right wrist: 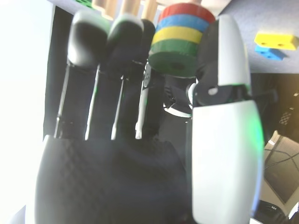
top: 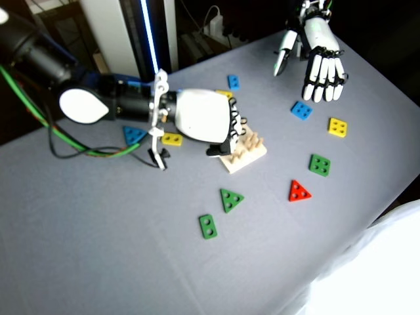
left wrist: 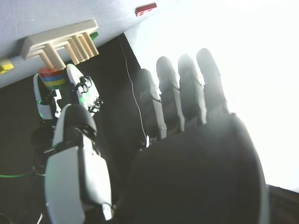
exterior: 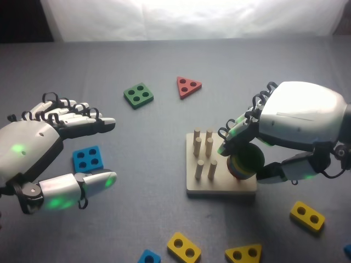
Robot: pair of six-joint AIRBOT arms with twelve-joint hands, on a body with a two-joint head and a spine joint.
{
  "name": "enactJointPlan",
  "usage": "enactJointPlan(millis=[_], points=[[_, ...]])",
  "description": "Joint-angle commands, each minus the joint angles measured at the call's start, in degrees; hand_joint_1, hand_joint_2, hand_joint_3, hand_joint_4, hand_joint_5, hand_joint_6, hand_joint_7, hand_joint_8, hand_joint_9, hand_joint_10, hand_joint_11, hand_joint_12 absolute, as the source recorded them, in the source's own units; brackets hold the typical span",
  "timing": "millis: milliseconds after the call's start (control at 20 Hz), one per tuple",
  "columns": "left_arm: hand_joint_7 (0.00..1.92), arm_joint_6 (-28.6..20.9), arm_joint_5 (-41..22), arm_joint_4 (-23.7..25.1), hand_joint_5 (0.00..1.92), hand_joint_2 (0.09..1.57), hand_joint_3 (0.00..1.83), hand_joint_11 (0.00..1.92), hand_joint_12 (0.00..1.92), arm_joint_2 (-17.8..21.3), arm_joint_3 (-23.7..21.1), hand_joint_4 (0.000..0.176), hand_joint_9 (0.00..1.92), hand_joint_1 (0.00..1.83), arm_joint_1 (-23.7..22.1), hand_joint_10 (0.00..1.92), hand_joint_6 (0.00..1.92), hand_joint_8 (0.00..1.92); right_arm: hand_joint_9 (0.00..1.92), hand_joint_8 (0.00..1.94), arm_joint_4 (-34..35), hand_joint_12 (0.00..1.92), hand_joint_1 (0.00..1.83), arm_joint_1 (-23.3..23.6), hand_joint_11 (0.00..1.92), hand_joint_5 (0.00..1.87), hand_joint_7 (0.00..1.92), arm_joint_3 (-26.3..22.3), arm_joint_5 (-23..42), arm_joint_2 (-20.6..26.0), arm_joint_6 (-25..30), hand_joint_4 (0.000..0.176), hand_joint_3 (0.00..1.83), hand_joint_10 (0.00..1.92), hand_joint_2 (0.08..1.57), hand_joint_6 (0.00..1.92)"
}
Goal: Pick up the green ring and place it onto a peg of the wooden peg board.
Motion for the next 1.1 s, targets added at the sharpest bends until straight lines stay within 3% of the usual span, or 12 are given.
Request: enactJointPlan(millis=[0, 50, 100, 150, 250, 350, 400, 450, 500, 600, 700, 1050], points=[[0.46, -0.38, -7.01, 1.03, 0.54, 1.10, 0.00, 0.00, 0.50, -0.30, -0.12, 0.057, 0.26, 0.52, -0.44, 0.00, 0.00, 0.00, 1.13, 1.13, 0.39, 1.41, 1.29, 0.73, 1.10, 1.24, 1.03, 0.25, 4.08, -0.29, 0.81, 0.000, 0.00, 1.09, 1.06, 0.34], [0.46, -0.44, -7.00, 1.03, 0.54, 1.11, 0.00, 0.00, 0.51, -0.30, -0.12, 0.051, 0.26, 0.49, -0.41, 0.00, 0.00, 0.00, 1.19, 0.99, 0.27, 1.30, 1.28, 0.73, 1.07, 1.26, 1.08, 0.31, 3.99, -0.29, 1.06, 0.000, 0.00, 0.86, 1.04, 0.35], [0.46, -0.52, -7.02, 1.01, 0.54, 1.11, 0.00, 0.00, 0.51, -0.31, -0.12, 0.051, 0.26, 0.51, -0.35, 0.00, 0.00, 0.00, 1.18, 1.08, 0.20, 1.36, 1.29, 0.73, 1.08, 1.30, 1.05, 0.34, 3.94, -0.29, 1.15, 0.000, 0.00, 0.95, 1.05, 0.24], [0.46, -0.61, -7.06, 1.00, 0.54, 1.11, 0.00, 0.00, 0.51, -0.32, -0.12, 0.048, 0.26, 0.52, -0.32, 0.00, 0.00, 0.00, 1.11, 1.26, 0.13, 1.63, 1.28, 0.73, 1.09, 1.29, 0.96, 0.34, 3.93, -0.29, 1.15, 0.000, 0.00, 1.27, 1.08, 0.18], [0.47, -0.67, -7.15, 0.97, 0.54, 1.11, 0.00, 0.00, 0.51, -0.32, -0.11, 0.046, 0.27, 0.50, -0.31, 0.00, 0.00, 0.00, 1.04, 1.56, -0.15, 1.90, 1.21, 0.73, 1.18, 1.10, 0.77, 0.26, 3.93, -0.29, 1.15, 0.000, 0.00, 1.83, 1.08, 0.72], [0.47, -0.72, -7.33, 0.96, 0.55, 1.11, 0.00, 0.00, 0.52, -0.33, -0.13, 0.042, 0.26, 0.50, -0.28, 0.00, 0.00, 0.00, 1.02, 1.71, -0.70, 1.92, 1.18, 0.73, 1.22, 1.05, 0.62, 0.01, 3.94, -0.29, 1.15, 0.000, 0.00, 1.91, 1.08, 0.84], [0.48, -0.74, -7.37, 0.91, 0.55, 1.12, 0.00, 0.00, 0.54, -0.33, -0.14, 0.036, 0.27, 0.51, -0.23, 0.00, 0.00, 0.00, 0.85, 1.18, -0.80, 1.71, 1.16, 0.73, 0.96, 0.97, 0.55, -0.05, 3.94, -0.29, 1.15, 0.000, 0.01, 1.54, 1.11, 0.99], [0.48, -0.78, -7.39, 0.83, 0.55, 1.12, 0.00, 0.00, 0.54, -0.34, -0.15, 0.034, 0.27, 0.52, -0.15, 0.00, 0.00, 0.00, 0.82, 0.92, -0.91, 1.65, 1.15, 0.73, 0.90, 0.95, 0.59, -0.08, 3.94, -0.29, 1.19, 0.000, 0.00, 1.41, 1.12, 1.02], [0.47, -0.80, -7.39, 0.76, 0.54, 1.12, 0.00, 0.00, 0.54, -0.37, -0.15, 0.044, 0.27, 0.51, -0.13, 0.00, 0.00, 0.00, 0.58, 0.48, -1.03, 1.35, 1.16, 0.73, 0.62, 0.69, 0.46, -0.04, 3.94, -0.28, 1.50, 0.000, 0.00, 1.04, 1.05, 0.36], [0.46, -0.84, -7.39, 0.68, 0.53, 1.12, 0.00, 0.00, 0.54, -0.41, -0.14, 0.047, 0.26, 0.50, -0.12, 0.00, 0.00, 0.00, 0.51, 0.10, -1.03, 1.17, 1.19, 0.73, 0.47, 0.66, 0.49, 0.01, 3.94, -0.28, 1.68, 0.036, 0.00, 0.68, 1.02, 0.02], [0.46, -0.86, -7.40, 0.67, 0.54, 1.12, 0.00, 0.00, 0.51, -0.41, -0.14, 0.041, 0.25, 0.51, -0.11, 0.00, 0.00, 0.00, 0.45, 0.01, -1.03, 1.16, 1.14, 0.71, 0.30, 0.55, 0.42, -0.03, 3.95, -0.28, 1.69, 0.074, 0.00, 0.40, 1.03, 0.00], [0.46, -1.03, -7.85, 0.34, 0.55, 1.11, 0.00, 0.00, 0.51, -0.41, -0.19, 0.049, 0.26, 0.53, 0.30, 0.00, 0.00, 0.00, 0.47, 0.00, -1.03, 1.23, 1.09, 0.70, 0.16, 0.52, 0.41, -0.37, 4.56, -0.26, 2.13, 0.072, 0.00, 0.19, 1.05, 0.00]])
